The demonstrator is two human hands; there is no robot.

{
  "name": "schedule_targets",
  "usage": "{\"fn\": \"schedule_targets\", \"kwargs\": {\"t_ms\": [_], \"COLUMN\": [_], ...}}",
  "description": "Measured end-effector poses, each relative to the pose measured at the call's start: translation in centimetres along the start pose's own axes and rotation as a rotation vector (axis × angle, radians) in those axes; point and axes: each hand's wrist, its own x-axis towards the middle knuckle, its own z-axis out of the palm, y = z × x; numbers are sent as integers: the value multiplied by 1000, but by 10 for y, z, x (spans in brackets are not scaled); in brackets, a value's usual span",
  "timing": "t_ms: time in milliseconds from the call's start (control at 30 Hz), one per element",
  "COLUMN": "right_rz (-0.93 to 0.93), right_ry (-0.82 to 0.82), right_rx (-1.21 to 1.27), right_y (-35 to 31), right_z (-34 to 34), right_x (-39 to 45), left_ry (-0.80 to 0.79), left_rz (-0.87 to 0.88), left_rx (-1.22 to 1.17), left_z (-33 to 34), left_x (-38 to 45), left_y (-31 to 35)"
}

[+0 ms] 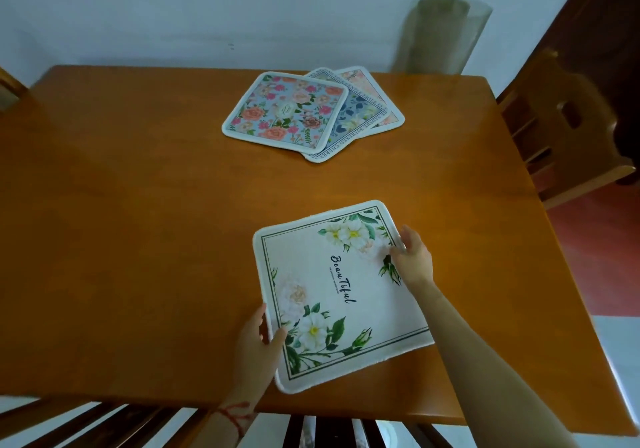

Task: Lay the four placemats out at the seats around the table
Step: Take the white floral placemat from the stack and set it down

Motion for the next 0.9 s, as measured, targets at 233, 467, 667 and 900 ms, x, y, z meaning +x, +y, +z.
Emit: {"fn": "schedule_targets", "kwargs": {"t_ms": [233, 467, 667, 900], "right_rz": [91, 162, 249, 348], "right_ry": [230, 314, 327, 343], "right_rx": [111, 127, 104, 192], "right_y": [28, 58, 68, 72], "right_z": [8, 21, 27, 40], "right_x": [-64, -124, -147, -152], "left_ry": [-54, -153, -216, -315], "left_rz": [250, 456, 495, 425], "left_rx": [174, 445, 589, 635], "left_z": [-10, -4, 4, 7], "left_x": [42, 99, 137, 158], "left_y": [42, 86, 113, 119]}}
